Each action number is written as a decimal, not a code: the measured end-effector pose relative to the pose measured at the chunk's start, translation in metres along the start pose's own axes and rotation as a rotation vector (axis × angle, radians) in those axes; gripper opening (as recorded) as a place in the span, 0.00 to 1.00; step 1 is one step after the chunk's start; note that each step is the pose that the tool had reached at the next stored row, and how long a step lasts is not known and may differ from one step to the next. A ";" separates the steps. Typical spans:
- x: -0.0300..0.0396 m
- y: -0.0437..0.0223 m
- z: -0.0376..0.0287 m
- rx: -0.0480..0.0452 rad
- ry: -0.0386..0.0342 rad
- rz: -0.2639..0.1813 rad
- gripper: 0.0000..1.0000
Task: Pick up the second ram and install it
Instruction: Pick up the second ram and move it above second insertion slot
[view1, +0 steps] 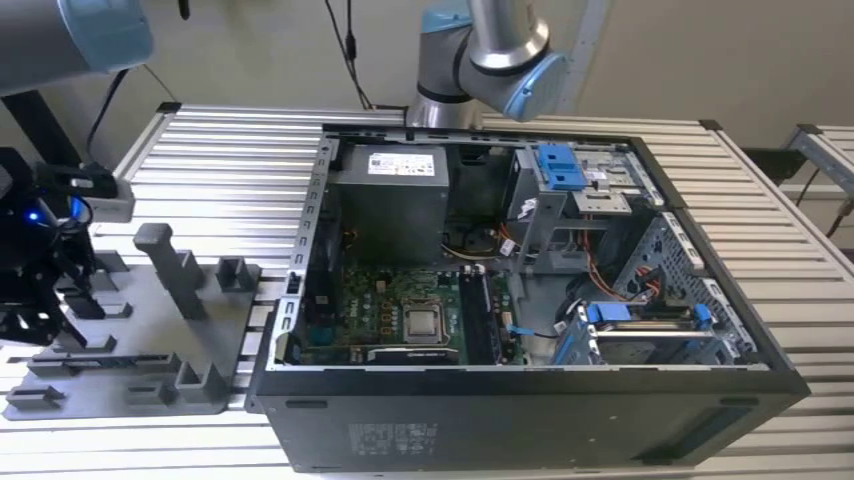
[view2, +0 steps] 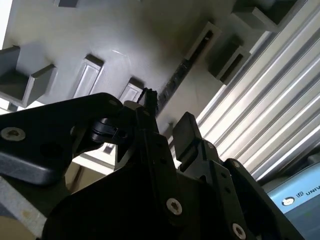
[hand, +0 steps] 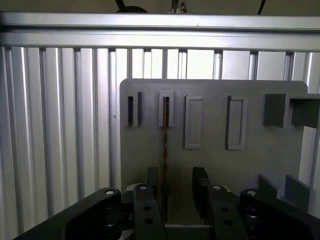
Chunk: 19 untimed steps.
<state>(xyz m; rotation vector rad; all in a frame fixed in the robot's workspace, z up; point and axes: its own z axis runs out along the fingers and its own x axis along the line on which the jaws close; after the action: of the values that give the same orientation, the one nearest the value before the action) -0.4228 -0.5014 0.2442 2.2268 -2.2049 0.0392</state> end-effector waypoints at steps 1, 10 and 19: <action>-0.0001 0.0001 0.0014 -0.0013 0.0000 0.000 0.42; -0.0002 0.0017 0.0139 -0.0061 -0.0006 -0.009 0.42; -0.0006 0.0072 0.0271 -0.0057 -0.0010 -0.023 0.42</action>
<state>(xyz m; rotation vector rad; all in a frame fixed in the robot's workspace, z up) -0.4297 -0.5015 0.2171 2.2493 -2.1768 0.0316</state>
